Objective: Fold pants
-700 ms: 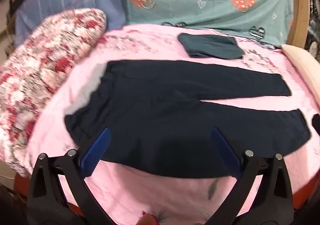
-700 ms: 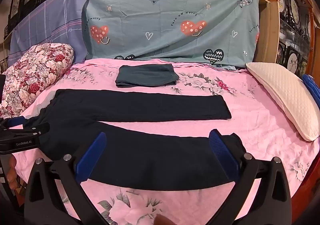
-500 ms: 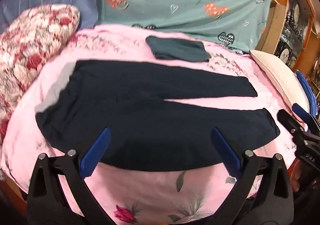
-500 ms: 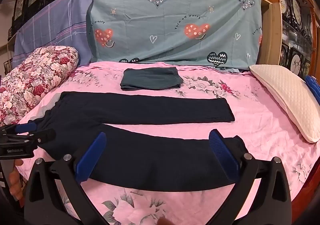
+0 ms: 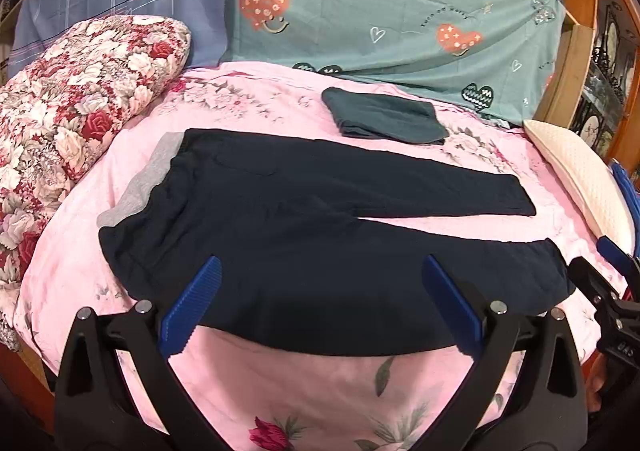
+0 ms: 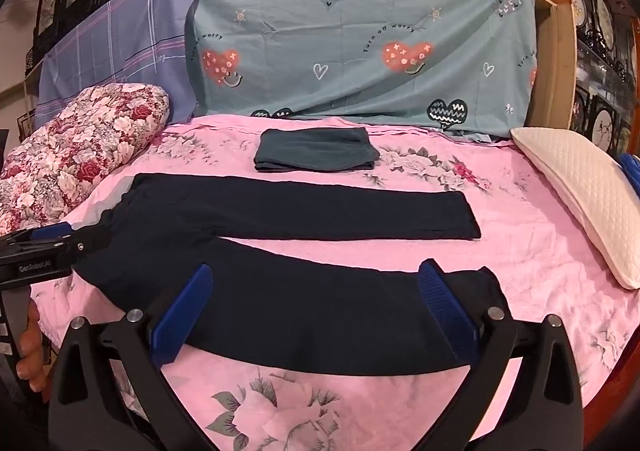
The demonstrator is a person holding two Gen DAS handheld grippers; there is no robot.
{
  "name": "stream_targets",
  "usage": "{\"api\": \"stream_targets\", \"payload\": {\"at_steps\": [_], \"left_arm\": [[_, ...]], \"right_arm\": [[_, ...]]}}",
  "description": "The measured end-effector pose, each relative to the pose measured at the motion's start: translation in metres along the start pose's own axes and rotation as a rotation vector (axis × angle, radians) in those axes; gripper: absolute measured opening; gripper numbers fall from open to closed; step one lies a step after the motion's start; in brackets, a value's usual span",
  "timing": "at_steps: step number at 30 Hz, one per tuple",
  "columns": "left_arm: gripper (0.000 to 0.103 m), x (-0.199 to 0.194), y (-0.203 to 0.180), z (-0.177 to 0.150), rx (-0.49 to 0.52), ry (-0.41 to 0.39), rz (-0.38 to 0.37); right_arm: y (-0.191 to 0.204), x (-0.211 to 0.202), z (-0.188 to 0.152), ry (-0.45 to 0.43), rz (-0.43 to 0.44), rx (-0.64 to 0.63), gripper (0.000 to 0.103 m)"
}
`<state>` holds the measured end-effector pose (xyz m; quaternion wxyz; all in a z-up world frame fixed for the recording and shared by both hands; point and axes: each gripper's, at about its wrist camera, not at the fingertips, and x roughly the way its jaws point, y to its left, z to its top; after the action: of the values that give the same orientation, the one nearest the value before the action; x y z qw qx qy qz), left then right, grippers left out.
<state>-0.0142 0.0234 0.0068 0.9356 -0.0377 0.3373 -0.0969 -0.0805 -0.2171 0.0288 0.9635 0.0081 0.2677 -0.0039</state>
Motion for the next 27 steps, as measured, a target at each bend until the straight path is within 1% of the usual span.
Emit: {"api": "stream_targets", "payload": {"at_steps": [3, 6, 21, 27], "left_arm": [[0.101, 0.0, 0.0, -0.001, 0.004, -0.003, 0.014], [0.101, 0.0, 0.001, -0.001, -0.002, -0.004, 0.018], [0.101, -0.001, 0.001, -0.002, 0.013, 0.0, 0.032], [0.101, 0.0, 0.001, -0.002, 0.016, 0.001, 0.029]], "right_arm": [[0.01, -0.001, -0.002, 0.002, 0.036, -0.053, 0.102], [0.015, -0.003, -0.003, -0.003, 0.049, -0.076, 0.102], [0.002, -0.005, 0.001, -0.011, -0.004, -0.027, 0.102], [-0.001, -0.005, 0.0, -0.01, -0.013, -0.018, 0.102]]}}
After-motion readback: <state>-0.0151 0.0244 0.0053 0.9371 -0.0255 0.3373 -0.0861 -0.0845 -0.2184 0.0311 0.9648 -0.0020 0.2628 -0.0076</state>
